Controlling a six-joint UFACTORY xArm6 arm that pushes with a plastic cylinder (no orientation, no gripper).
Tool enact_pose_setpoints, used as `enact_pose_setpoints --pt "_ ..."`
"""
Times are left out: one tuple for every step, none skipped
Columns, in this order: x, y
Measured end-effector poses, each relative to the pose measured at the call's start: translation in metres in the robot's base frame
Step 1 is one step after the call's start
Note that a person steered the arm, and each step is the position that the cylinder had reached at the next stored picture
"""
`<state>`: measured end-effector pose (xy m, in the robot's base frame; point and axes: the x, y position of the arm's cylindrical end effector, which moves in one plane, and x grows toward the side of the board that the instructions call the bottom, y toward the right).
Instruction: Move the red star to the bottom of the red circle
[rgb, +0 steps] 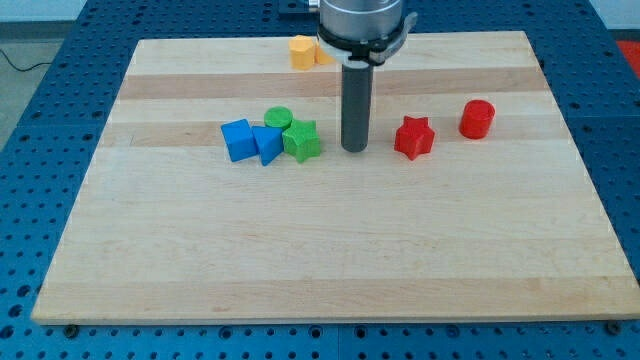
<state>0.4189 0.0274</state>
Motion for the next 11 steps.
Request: enact_pose_setpoints --pt "0.005 0.036" --pt "0.006 0.055" --pt "0.002 0.030" --pt "-0.018 0.024" --pt "-0.024 0.033" --pt "-0.020 0.071" --pt "-0.013 0.104" --pt "-0.010 0.114" --pt "0.001 0.081" --pt "0.036 0.066" --pt "0.041 0.081"
